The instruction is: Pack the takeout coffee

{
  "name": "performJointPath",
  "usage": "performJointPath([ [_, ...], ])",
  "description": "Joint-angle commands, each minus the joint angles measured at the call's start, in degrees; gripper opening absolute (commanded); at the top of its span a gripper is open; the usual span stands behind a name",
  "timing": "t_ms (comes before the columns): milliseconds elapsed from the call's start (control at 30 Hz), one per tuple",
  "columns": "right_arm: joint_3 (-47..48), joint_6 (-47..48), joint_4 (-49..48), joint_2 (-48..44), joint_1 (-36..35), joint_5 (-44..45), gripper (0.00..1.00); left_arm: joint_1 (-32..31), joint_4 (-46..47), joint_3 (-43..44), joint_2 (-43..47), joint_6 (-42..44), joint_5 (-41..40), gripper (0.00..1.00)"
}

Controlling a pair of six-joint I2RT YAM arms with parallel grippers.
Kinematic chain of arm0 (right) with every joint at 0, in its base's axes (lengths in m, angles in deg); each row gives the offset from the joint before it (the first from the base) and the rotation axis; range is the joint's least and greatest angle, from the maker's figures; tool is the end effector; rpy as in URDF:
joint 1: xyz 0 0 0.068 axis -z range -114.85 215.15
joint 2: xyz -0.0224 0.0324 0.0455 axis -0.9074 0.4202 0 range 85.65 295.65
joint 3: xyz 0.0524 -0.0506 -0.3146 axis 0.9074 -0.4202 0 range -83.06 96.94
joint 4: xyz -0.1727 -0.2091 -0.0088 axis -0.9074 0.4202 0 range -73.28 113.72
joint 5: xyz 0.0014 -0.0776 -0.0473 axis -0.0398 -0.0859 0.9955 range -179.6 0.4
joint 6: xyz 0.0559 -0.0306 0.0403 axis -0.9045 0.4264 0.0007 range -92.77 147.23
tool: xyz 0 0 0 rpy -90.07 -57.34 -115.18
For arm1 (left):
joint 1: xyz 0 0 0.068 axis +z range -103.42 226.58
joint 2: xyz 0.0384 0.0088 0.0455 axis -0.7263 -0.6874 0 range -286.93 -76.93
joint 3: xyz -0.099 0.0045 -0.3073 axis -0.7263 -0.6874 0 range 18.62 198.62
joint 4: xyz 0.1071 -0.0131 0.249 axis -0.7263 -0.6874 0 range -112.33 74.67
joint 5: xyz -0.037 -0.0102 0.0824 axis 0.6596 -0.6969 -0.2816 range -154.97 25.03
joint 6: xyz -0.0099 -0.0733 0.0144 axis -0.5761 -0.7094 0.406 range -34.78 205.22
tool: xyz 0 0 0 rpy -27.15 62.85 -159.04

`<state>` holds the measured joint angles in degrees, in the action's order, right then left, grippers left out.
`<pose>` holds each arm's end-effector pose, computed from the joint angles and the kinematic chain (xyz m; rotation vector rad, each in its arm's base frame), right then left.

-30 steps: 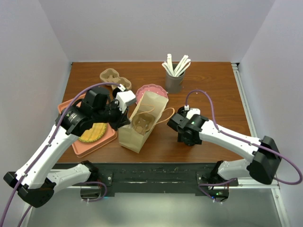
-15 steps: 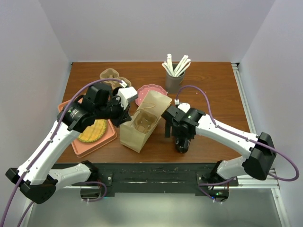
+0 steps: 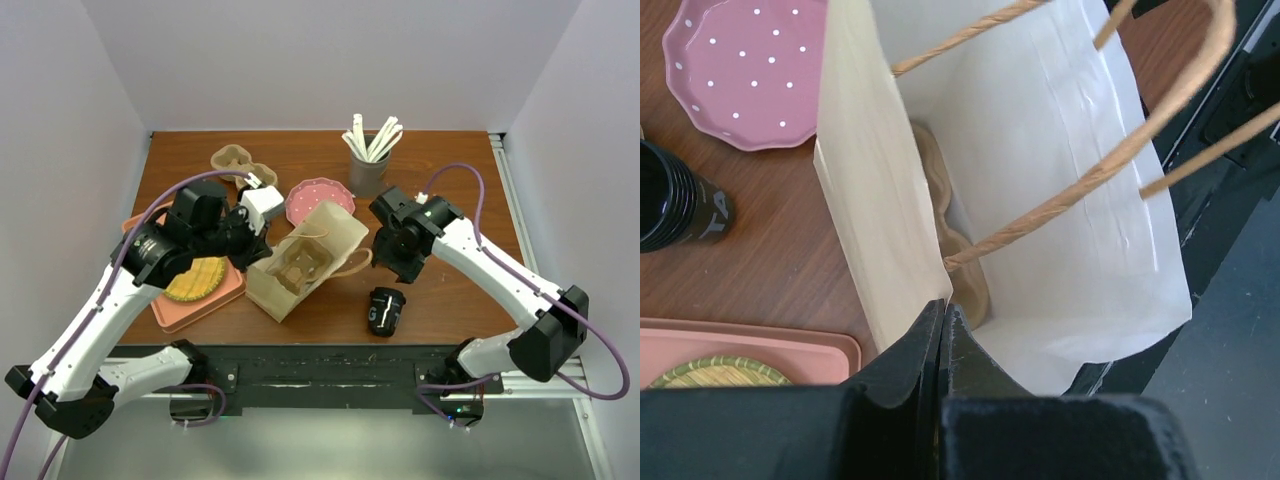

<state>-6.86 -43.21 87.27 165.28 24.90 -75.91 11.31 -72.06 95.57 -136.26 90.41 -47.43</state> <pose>0.2075 0.1561 0.3379 0.7705 2.6763 0.1323 0.1432 -0.1247 0.4345 0.9474 2.0860 -0.6226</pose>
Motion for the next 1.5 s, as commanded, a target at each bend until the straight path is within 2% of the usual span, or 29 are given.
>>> performJointPath([
  [0,-3.34,-16.28,4.6,-1.41,1.58,-6.66,0.59,0.2,0.65,-0.83,1.06,0.61,0.47,0.0],
  [167,-5.8,-27.2,11.62,-2.38,3.5,-5.08,0.6,0.11,1.01,-1.97,1.76,-0.18,2.32,0.0],
  [233,-7.64,-29.58,10.94,-2.9,4.39,-5.17,0.6,0.02,1.36,-1.98,1.85,-0.36,2.67,0.0],
  [633,-10.9,-29.06,12.25,0.61,13.44,-1.75,0.62,-0.42,1.1,0.83,0.01,0.0,2.67,0.0],
  [1033,-15.65,-29.15,12.6,0.26,14.85,-1.22,0.61,-0.51,1.09,2.15,-1.23,0.61,1.53,0.0],
  [1167,-13.72,-28.36,12.51,0.69,15.29,1.33,0.61,-0.42,1.01,2.86,-1.58,0.87,1.44,0.0],
  [1467,-10.29,-27.13,12.78,1.14,17.22,0.37,0.6,-0.51,1.62,3.65,-1.84,1.31,1.36,0.0],
])
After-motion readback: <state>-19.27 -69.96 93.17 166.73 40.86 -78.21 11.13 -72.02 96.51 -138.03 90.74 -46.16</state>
